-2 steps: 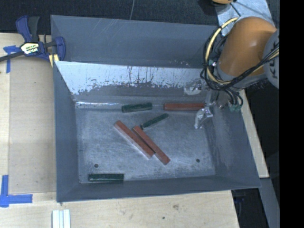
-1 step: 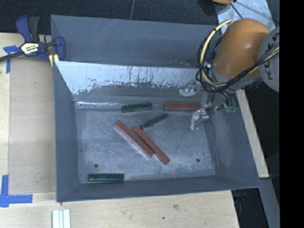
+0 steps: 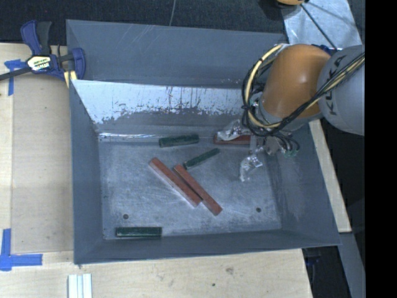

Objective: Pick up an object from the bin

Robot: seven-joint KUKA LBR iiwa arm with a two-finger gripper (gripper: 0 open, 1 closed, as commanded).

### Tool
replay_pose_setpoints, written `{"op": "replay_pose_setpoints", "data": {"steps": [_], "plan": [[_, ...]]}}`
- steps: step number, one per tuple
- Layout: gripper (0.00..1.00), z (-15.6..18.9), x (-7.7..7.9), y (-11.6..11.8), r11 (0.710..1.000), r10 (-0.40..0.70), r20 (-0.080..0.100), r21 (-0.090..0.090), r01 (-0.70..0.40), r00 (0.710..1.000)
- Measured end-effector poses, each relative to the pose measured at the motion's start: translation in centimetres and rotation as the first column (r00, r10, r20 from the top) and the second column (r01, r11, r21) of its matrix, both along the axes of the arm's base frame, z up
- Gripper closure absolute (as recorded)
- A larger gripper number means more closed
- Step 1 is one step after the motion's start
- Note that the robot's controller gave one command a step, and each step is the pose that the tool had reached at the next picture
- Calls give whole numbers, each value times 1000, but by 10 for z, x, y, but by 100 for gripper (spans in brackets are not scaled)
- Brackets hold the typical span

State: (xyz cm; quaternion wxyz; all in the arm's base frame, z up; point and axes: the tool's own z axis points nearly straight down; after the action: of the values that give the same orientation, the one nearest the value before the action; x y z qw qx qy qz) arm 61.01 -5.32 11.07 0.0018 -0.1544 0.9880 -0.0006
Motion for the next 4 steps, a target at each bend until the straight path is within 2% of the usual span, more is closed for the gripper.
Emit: {"op": "replay_pose_setpoints", "data": {"steps": [1, 2, 3, 4], "plan": [[100, -32, 11, 31, 998, 67, 17, 1, -67, 998], [100, -32, 11, 31, 998, 67, 17, 1, -67, 998], [100, -1, -2, 43, 998, 65, -2, 1, -65, 998], [100, 30, -4, 45, 999, 51, 1, 1, -51, 999]]}}
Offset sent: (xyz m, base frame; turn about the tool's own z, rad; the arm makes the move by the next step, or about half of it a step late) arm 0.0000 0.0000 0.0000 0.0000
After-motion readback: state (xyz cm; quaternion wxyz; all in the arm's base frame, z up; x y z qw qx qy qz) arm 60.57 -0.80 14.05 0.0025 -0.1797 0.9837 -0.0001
